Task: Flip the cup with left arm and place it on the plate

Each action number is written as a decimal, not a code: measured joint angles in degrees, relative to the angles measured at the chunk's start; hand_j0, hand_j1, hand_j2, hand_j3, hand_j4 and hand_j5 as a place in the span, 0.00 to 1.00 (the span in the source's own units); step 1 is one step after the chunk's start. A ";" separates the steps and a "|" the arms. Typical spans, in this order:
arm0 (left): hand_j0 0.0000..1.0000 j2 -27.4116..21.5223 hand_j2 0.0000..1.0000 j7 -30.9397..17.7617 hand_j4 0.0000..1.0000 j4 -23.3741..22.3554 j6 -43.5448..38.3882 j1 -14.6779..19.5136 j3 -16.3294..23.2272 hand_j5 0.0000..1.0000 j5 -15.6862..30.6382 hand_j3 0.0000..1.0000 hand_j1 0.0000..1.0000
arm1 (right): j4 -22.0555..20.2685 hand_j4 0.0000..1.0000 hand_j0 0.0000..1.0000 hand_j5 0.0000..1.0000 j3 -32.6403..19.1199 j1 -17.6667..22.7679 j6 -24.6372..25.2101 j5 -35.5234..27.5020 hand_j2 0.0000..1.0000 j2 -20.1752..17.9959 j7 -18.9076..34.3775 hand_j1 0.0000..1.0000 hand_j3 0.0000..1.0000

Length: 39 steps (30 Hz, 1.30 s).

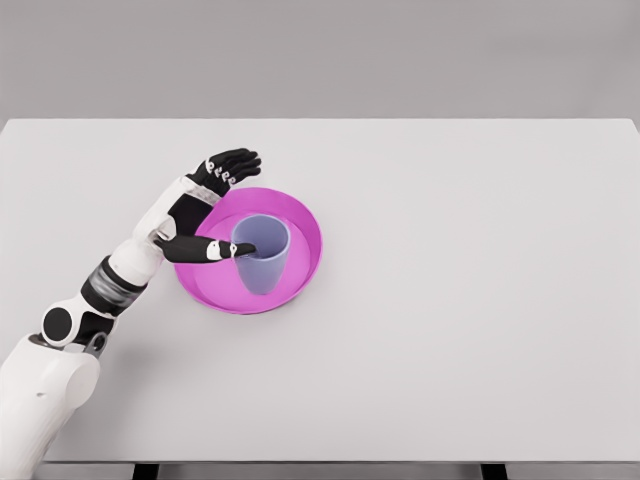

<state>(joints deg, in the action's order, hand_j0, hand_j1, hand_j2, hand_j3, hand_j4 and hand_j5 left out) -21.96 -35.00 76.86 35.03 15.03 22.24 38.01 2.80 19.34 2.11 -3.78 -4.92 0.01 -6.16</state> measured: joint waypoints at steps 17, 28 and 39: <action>1.00 -13.65 1.00 0.00 1.00 9.10 0.03 2.20 -0.05 1.00 0.33 1.00 1.00 | 0.00 1.00 1.00 1.00 0.00 0.00 0.00 0.00 1.00 0.00 0.00 1.00 1.00; 1.00 -22.51 1.00 -0.01 1.00 11.95 0.05 3.69 0.52 1.00 -0.67 1.00 1.00 | 0.00 1.00 1.00 1.00 0.00 0.00 0.01 0.01 1.00 0.00 0.00 1.00 1.00; 1.00 -24.42 1.00 -0.01 1.00 12.16 0.07 3.60 3.01 1.00 -0.75 1.00 1.00 | 0.00 1.00 1.00 1.00 0.00 0.00 0.00 0.00 1.00 0.00 0.00 1.00 1.00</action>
<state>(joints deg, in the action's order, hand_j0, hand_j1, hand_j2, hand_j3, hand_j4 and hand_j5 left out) -46.38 -35.01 89.02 35.11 18.63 25.24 37.25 2.80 19.34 2.11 -3.79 -4.92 0.01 -6.16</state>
